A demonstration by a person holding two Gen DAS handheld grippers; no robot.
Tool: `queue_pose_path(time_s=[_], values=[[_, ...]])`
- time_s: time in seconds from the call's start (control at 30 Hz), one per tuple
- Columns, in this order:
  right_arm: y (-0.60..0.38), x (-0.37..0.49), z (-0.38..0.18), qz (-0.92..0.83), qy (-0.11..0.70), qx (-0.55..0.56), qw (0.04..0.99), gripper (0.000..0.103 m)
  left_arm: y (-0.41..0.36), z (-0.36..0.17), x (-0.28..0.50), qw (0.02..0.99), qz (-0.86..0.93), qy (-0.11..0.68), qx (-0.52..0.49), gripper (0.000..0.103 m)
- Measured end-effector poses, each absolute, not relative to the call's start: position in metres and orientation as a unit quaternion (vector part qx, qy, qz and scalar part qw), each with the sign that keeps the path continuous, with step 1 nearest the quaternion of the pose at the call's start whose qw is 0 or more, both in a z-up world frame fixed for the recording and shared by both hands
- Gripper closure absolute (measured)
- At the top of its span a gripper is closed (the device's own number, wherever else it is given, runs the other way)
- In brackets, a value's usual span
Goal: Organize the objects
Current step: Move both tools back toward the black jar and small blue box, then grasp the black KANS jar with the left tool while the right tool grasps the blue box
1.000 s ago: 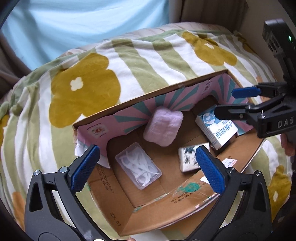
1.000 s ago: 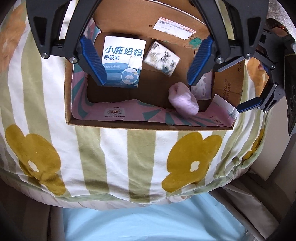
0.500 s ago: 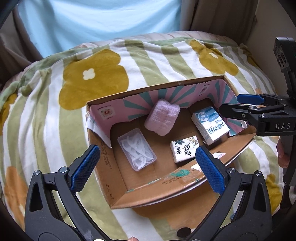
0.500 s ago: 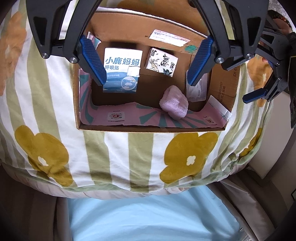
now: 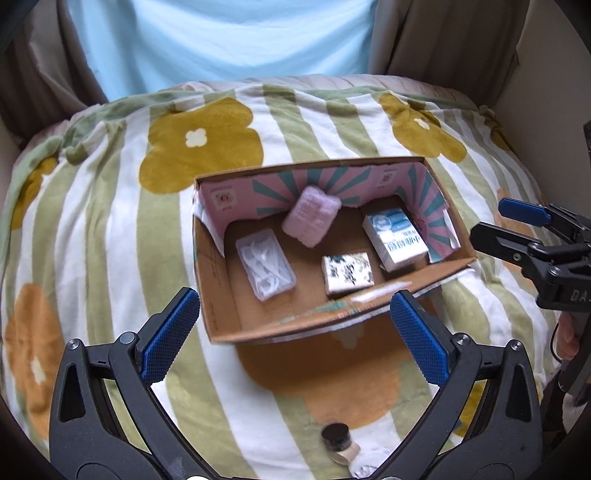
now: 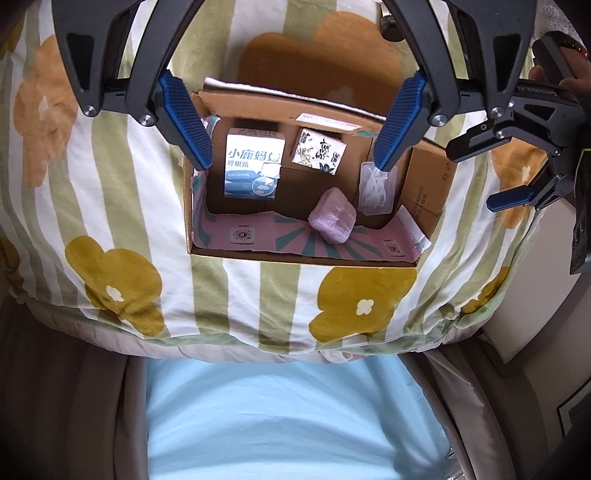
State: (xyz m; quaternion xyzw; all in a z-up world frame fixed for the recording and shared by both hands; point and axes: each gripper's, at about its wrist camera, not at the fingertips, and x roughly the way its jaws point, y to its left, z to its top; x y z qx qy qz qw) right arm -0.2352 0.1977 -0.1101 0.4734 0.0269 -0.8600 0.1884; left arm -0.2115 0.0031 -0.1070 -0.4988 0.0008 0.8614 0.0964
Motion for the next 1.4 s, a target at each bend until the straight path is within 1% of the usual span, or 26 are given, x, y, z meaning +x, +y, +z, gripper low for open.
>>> queue_pose_path(time_s=[0.17,0.4,0.53,0.6,0.7,0.73,0.93,0.97,1.0,1.03,1.1,1.2,1.27,1.37,1.4], values=[[0.208,-0.189,-0.112,-0.859,0.041,0.478,0.18,0.016,0.007,-0.119,-0.169,0.087,0.855,0.007,-0.512,0.0],[0.225,-0.126,-0.147,-0.846,0.068,0.505,0.157,0.016,0.007,-0.169,-0.111,0.088,0.825,-0.043,-0.556,0.001],[0.236,-0.097,-0.176,-0.835,0.066,0.527,0.145,0.016,0.014,-0.202,-0.091,0.089,0.81,-0.053,-0.577,0.011],[0.242,-0.084,-0.193,-0.825,0.058,0.545,0.14,0.016,0.018,-0.218,-0.085,0.087,0.804,-0.053,-0.586,0.013],[0.245,-0.066,-0.216,-0.813,0.055,0.563,0.135,0.016,0.024,-0.241,-0.08,0.082,0.795,-0.051,-0.599,0.02],[0.245,-0.059,-0.224,-0.812,0.055,0.565,0.135,0.016,0.026,-0.247,-0.079,0.079,0.794,-0.05,-0.601,0.02],[0.243,-0.027,-0.262,-0.816,0.095,0.557,0.123,0.016,0.037,-0.275,-0.073,0.072,0.79,-0.045,-0.607,0.023],[0.242,-0.024,-0.269,-0.814,0.101,0.559,0.122,0.016,0.04,-0.279,-0.072,0.074,0.789,-0.044,-0.609,0.025],[0.242,-0.022,-0.274,-0.812,0.104,0.561,0.122,0.017,0.042,-0.283,-0.073,0.075,0.788,-0.045,-0.61,0.033],[0.242,-0.02,-0.279,-0.811,0.104,0.563,0.122,0.017,0.043,-0.286,-0.073,0.077,0.786,-0.047,-0.612,0.035],[0.243,-0.016,-0.286,-0.812,0.107,0.56,0.123,0.018,0.046,-0.292,-0.073,0.076,0.786,-0.048,-0.611,0.035],[0.24,-0.011,-0.294,-0.814,0.123,0.554,0.123,0.024,0.049,-0.296,-0.073,0.074,0.79,-0.043,-0.607,0.035],[0.236,-0.01,-0.299,-0.812,0.13,0.555,0.127,0.032,0.052,-0.298,-0.072,0.072,0.791,-0.039,-0.606,0.036],[0.234,-0.009,-0.303,-0.81,0.12,0.561,0.121,0.039,0.056,-0.302,-0.071,0.065,0.792,-0.031,-0.606,0.04],[0.233,-0.009,-0.304,-0.811,0.118,0.562,0.116,0.039,0.058,-0.303,-0.07,0.06,0.793,-0.028,-0.606,0.044]])
